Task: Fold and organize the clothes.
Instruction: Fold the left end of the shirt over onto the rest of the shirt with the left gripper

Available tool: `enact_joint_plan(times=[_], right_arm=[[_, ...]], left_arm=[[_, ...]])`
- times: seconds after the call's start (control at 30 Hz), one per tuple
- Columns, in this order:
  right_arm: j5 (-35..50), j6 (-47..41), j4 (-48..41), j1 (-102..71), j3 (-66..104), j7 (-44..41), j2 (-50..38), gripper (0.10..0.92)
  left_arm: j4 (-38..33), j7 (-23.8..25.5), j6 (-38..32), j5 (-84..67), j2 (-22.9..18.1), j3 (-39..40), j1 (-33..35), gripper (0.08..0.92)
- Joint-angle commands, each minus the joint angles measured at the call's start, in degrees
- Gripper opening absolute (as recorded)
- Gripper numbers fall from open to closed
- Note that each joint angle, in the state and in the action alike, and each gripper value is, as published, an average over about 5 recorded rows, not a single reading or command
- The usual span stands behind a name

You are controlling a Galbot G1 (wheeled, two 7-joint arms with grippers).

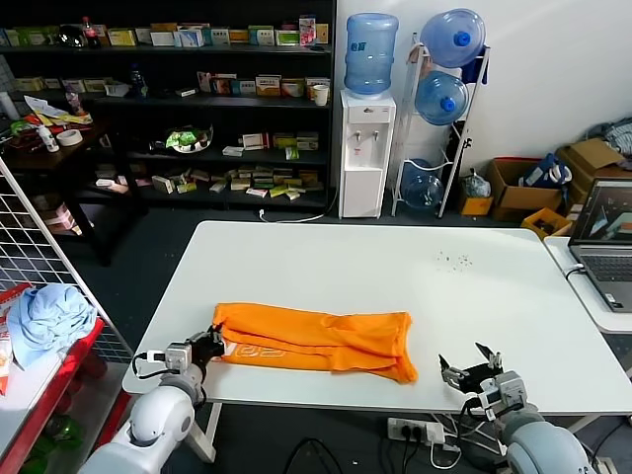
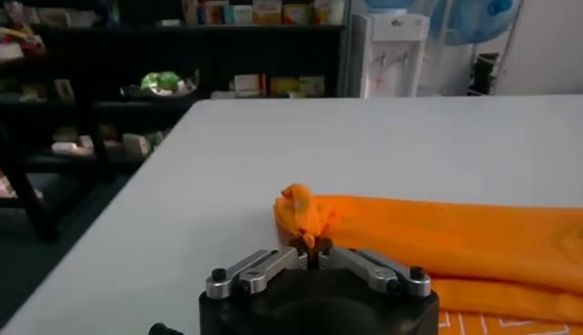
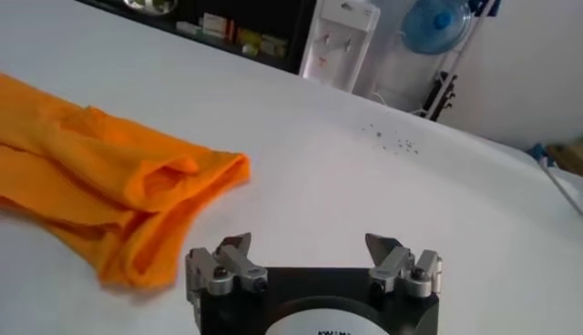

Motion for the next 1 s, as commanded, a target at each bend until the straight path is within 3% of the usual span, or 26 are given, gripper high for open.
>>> enact_joint_plan(times=[0.03,0.2,0.47,0.77,1.0], right_arm=[[-3.6,14.5,-2.0,1.2,0.1,1.7,1.9,0.823],[-5.2,21.8,-3.7,1.8,0.8,3.1,3.3,0.823],[-5.7,24.7,-4.0,1.3,3.0,4.0,4.3,0.823],[-6.0,24.8,-3.9,0.4,4.8,4.2,5.7,0.823],[-6.2,24.8,-3.9,-0.3,5.8,4.2,6.4,0.823]], left_arm=[[-6.8,-1.4,-0.5,0.0,4.9,-4.2,-1.2,0.109],[-15.2,-2.5,-0.3,-0.4,1.2,1.1,1.4,0.109],[-17.1,-4.5,0.1,-1.5,-4.7,13.0,1.4,0.109],[-11.5,-6.3,-0.6,-1.0,-13.8,23.8,-2.9,0.109],[-5.6,-7.7,-0.9,-0.8,-20.6,27.0,-6.9,0.109]])
